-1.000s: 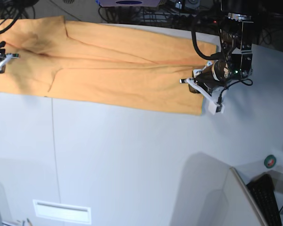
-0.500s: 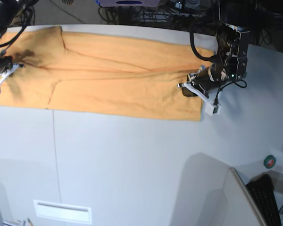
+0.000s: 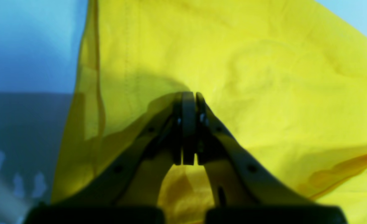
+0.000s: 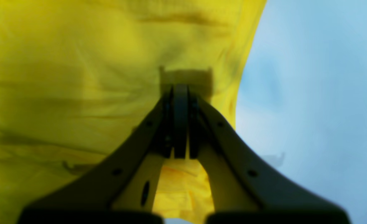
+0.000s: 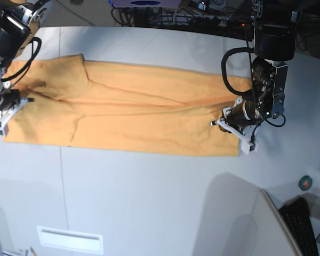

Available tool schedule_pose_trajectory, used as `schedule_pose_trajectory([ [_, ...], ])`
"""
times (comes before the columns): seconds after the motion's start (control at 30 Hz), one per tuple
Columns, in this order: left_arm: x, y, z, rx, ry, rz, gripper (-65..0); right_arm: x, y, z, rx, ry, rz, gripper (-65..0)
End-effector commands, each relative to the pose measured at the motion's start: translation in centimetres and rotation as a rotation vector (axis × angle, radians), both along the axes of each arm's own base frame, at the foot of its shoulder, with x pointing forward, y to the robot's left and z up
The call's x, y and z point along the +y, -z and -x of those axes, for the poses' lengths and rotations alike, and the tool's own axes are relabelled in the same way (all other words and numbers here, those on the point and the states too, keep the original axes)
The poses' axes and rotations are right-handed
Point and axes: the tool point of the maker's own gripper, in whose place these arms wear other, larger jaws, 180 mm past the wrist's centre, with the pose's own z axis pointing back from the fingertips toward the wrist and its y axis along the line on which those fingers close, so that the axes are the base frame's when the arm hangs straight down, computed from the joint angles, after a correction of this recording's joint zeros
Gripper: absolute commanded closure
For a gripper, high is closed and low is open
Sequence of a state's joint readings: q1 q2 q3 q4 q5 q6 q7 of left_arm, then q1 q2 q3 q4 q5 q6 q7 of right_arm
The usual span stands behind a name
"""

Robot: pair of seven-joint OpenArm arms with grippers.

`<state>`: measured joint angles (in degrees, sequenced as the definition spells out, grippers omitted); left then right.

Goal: Layout the t-shirt on the table in an organized manner, then fold the t-shirt properly
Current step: 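Grasp the folded shirt edges with both grippers and pull them inward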

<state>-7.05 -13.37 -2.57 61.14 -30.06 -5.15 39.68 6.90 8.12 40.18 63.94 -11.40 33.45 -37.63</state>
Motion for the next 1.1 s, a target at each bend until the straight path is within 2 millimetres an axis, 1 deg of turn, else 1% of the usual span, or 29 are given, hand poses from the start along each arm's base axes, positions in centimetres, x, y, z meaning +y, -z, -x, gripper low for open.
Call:
schedule_pose_trajectory([
  [0.0, 0.7, -1.3, -1.0, -0.030, -0.005, -0.021, 0.0, -1.6, -2.3, -1.8, -0.075, 0.013, 0.040, 0.0],
  [0.07, 0.2, -3.1, -1.9, -0.088, 0.011, -0.022, 0.0, -2.2, -3.8, -2.2, -0.111, 0.011, 0.080, 0.0],
  [0.17, -0.3, -5.0, -1.7, -0.151, 0.034, -0.028, 0.0, -2.2, -5.4, -2.0, -0.152, 0.003, 0.123, 0.0],
  [0.2, -0.1, -5.9, -1.7, -0.179, 0.028, -0.030, 0.0, -2.1, -6.0, -1.9, -0.169, -0.001, 0.139, 0.0],
  [0.27, 0.9, -7.3, -0.9, -0.223, -0.006, -0.035, 0.0, -1.6, -7.0, -1.5, -0.192, -0.015, 0.168, 0.0],
  [0.3, 1.5, -8.0, -0.6, -0.242, -0.023, -0.041, 0.0, -1.6, -7.6, -1.5, -0.204, -0.017, 0.181, 0.0],
  [0.37, 3.2, -9.1, 0.2, -0.270, -0.064, -0.060, 0.0, -1.4, -8.0, -1.2, -0.215, -0.020, 0.191, 0.0],
  [0.4, 3.9, -9.1, 0.8, -0.267, -0.083, -0.067, -5.8, -1.3, -8.1, -1.2, -0.215, -0.021, 0.195, 0.0],
  [0.5, 6.8, -8.7, 2.4, -0.249, -0.160, -0.087, -41.5, -1.3, -7.8, -0.8, -0.206, -0.022, 0.195, 0.0],
  [0.53, 7.2, -8.3, 2.7, -0.241, -0.166, -0.086, -51.2, -1.3, -7.8, -0.7, -0.205, -0.022, 0.195, 0.0],
  [0.57, 7.6, -7.9, 3.1, -0.230, -0.160, -0.082, -59.4, -1.3, -7.8, -0.7, -0.205, -0.022, 0.195, 0.0],
  [0.6, 7.8, -7.3, 3.3, -0.218, -0.154, -0.075, -62.7, -1.3, -7.7, -0.7, -0.203, -0.022, 0.194, 0.0],
  [0.63, 7.9, -6.4, 3.7, -0.199, -0.139, -0.062, -62.7, -1.2, -7.7, -0.7, -0.204, -0.023, 0.191, 0.0],
  [0.67, 7.6, -5.8, 3.6, -0.189, -0.118, -0.045, -61.2, -1.1, -7.6, -0.7, -0.204, -0.022, 0.188, 0.0],
  [0.73, 7.3, -4.3, 3.6, -0.158, -0.094, -0.013, -56.3, -0.6, -7.4, -0.7, -0.206, -0.021, 0.175, 0.0],
  [0.8, 7.0, -2.7, 3.8, -0.121, -0.084, 0.020, -50.2, -0.5, -7.3, -0.7, -0.205, -0.021, 0.173, 0.0],
  [0.83, 6.8, -2.2, 3.9, -0.110, -0.082, 0.033, -48.4, -0.5, -7.3, -0.7, -0.205, -0.021, 0.173, 0.0],
  [0.9, 6.3, -1.5, 3.7, -0.095, -0.070, 0.053, -46.4, -0.4, -7.3, -0.7, -0.205, -0.021, 0.171, 0.0],
  [1.07, 5.9, -1.0, 3.8, -0.080, -0.073, 0.068, -44.8, -0.4, -7.3, -0.6, -0.203, -0.021, 0.171, 0.0],
])
